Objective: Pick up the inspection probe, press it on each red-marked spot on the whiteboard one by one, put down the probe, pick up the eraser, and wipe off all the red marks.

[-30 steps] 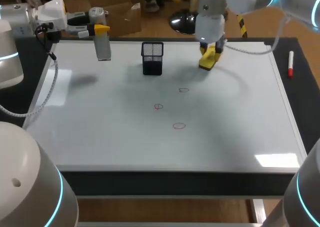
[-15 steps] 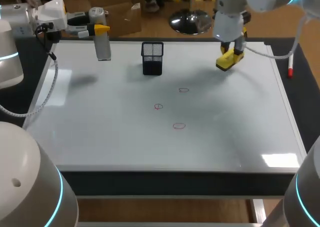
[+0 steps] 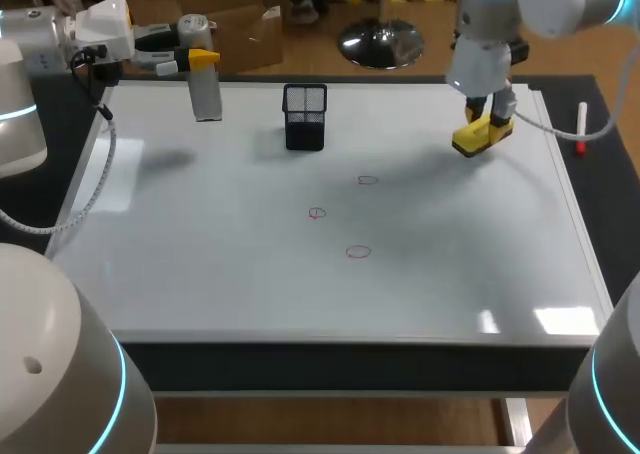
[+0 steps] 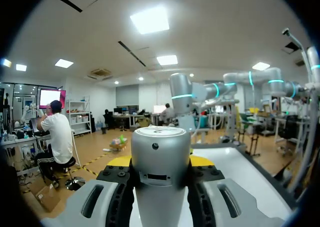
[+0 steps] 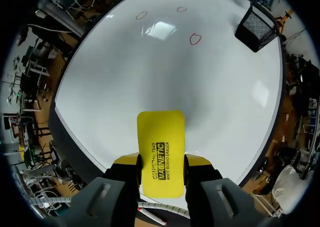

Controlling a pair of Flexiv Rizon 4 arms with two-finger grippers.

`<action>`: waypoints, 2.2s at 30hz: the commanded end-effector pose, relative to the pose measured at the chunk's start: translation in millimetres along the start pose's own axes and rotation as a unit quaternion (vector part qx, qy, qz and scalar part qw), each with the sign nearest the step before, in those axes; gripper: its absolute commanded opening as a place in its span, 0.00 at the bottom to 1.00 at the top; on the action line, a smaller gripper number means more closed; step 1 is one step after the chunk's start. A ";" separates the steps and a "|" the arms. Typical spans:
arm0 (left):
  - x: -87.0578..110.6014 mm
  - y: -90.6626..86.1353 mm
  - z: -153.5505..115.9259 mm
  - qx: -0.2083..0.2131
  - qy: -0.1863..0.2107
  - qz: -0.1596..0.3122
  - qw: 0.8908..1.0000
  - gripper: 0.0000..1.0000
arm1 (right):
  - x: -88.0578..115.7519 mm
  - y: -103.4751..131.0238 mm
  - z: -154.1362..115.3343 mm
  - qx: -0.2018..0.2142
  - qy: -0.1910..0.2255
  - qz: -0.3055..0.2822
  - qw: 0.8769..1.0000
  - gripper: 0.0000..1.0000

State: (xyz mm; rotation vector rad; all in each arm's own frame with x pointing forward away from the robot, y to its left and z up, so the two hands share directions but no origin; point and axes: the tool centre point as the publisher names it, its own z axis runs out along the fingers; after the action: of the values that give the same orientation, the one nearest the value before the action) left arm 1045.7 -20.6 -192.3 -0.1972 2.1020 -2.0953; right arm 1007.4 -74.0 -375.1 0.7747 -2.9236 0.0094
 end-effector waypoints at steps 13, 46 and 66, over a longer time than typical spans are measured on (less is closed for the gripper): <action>-0.3 -1.2 -0.3 0.000 0.000 0.000 1.000 0.00 | 1.5 -0.5 -1.2 0.002 0.000 -0.001 1.000 0.00; 89.8 -5.4 23.9 0.003 0.012 0.019 1.000 0.00 | 1.5 -0.5 -1.2 0.002 0.000 -0.001 1.000 0.00; 194.6 16.2 77.4 0.017 0.053 0.009 0.998 0.00 | 1.5 -0.5 -1.2 0.002 0.000 -0.001 1.000 0.00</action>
State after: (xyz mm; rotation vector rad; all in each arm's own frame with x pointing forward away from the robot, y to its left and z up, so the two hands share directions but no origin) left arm 876.3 -129.4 -209.9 -0.0111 2.1425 -2.1937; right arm 1006.5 -74.5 -375.2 0.7767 -2.9260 0.0085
